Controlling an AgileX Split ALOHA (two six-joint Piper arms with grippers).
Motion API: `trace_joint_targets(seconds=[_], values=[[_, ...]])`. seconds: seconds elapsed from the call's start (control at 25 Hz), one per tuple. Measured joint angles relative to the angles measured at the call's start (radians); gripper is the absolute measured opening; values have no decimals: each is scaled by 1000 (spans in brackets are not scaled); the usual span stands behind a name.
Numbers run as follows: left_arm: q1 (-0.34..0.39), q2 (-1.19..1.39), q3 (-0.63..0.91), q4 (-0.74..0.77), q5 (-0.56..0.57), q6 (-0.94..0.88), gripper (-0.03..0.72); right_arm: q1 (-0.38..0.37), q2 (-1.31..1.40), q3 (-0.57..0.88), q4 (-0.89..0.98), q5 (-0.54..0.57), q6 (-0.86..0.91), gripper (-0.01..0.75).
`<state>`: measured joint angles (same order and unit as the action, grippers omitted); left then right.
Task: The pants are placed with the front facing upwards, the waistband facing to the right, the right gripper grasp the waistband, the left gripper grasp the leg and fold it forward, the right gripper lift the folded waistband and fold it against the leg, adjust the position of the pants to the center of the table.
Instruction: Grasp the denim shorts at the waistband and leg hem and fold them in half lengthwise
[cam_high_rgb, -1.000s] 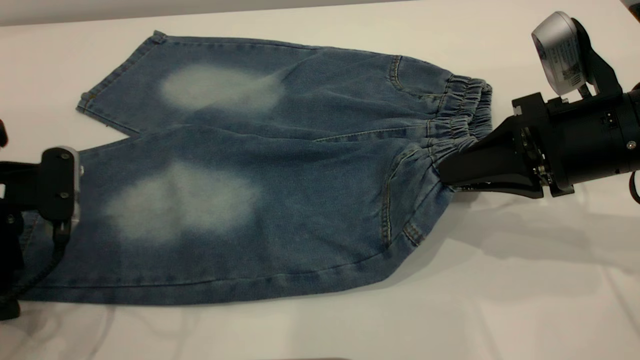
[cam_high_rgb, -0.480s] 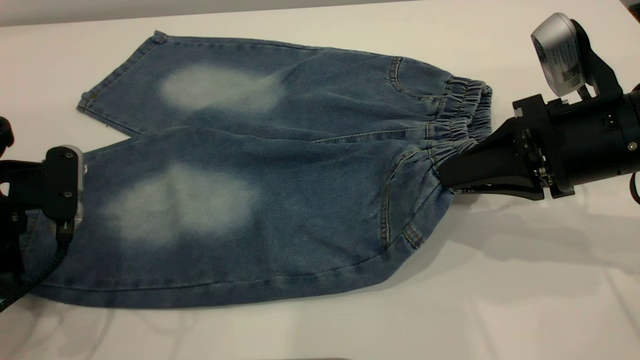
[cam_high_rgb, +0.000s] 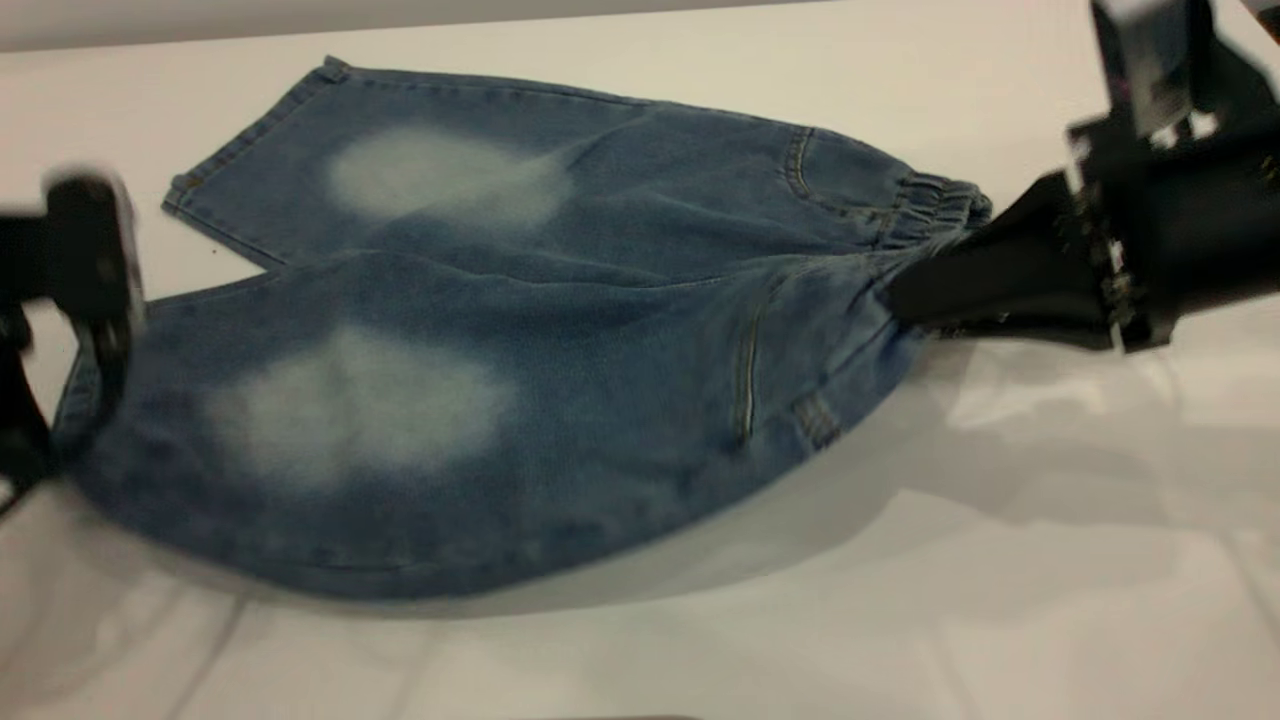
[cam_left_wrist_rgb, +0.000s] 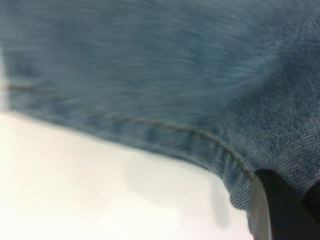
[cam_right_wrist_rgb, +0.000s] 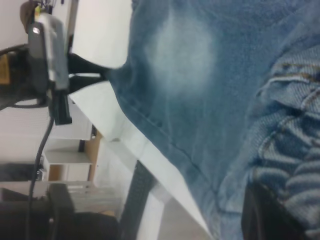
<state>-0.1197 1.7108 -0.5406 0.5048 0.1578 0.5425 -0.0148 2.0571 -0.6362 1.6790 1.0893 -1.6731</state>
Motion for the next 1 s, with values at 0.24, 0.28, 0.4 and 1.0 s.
trace_joint_targets(seconds=[0.24, 0.28, 0.4, 1.0], values=[[-1, -201, 3, -2, 88, -159, 48, -38, -127, 41, -112, -3, 219, 41], [-1, -233, 5, -3, 94, -181, 48, -38, -142, 65, -119, -3, 237, 41], [-1, -324, 9, -4, 108, -205, 48, -38, -177, 149, -122, -4, 270, 41], [-1, -206, -183, 0, -64, -329, 48, -38, -206, 221, 120, -46, 645, 41]])
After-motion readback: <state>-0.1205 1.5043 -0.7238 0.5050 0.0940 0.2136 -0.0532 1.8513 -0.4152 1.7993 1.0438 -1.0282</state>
